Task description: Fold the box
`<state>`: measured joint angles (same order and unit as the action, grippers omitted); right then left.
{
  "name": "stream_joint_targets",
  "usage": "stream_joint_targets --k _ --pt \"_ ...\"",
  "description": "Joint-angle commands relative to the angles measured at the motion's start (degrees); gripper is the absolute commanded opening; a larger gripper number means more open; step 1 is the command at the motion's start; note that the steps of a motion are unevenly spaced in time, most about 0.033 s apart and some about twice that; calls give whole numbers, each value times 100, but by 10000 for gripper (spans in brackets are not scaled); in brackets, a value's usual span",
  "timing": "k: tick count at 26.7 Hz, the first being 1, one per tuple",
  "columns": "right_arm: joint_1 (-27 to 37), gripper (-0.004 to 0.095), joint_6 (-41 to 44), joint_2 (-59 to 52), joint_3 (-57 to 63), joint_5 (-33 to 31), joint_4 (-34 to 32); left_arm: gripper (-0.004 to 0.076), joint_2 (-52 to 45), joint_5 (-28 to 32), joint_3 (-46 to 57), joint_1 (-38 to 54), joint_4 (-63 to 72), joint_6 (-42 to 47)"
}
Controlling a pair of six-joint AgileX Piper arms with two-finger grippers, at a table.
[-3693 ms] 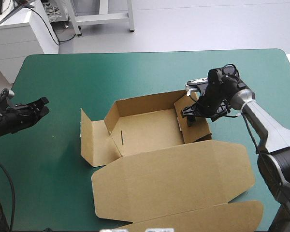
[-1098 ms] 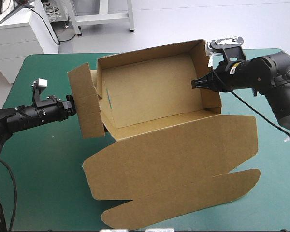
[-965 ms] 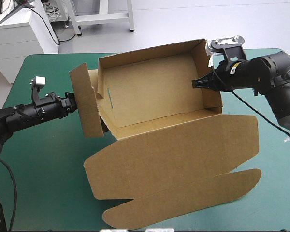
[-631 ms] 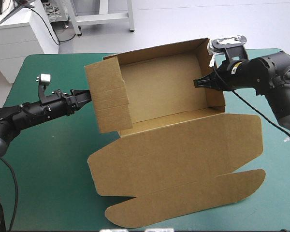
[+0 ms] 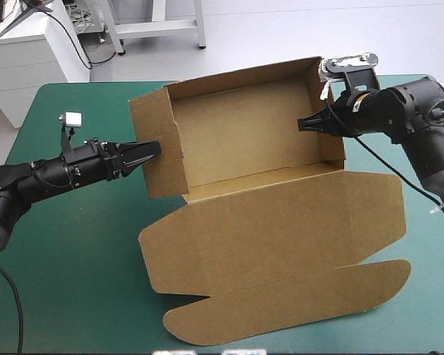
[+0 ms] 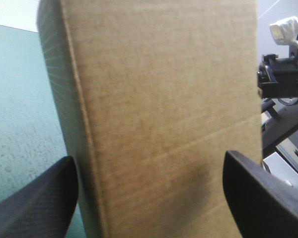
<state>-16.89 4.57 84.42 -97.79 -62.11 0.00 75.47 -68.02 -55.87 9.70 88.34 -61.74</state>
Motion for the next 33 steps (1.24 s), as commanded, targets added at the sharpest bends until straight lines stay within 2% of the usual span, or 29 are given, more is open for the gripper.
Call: stream_joint_targets --k 1,8,11,15,22,24,33 --pt "-1 -16 65 -191 -157 403 0 567 -223 -655 -186 -270 462 -53" --pt "-492 -11 313 -191 -157 520 -100 567 -223 -606 -198 -519 909 -121" --pt "-614 -11 357 -191 -157 509 -148 568 -223 -630 -467 -519 575 41" --pt "-876 -11 658 -191 -157 640 -508 568 -250 -284 -1085 -665 -324 964" --pt "-1332 -8 1298 -191 -157 769 -1159 568 -621 1284 -1857 -1500 -2745 3058" --pt "-1415 -7 1421 -191 -157 769 -1323 568 -671 1488 -1981 -1764 -3454 3764" --pt "-1495 -3 1606 -191 -157 787 -1378 568 -669 2378 -2090 -2790 -5689 5792"
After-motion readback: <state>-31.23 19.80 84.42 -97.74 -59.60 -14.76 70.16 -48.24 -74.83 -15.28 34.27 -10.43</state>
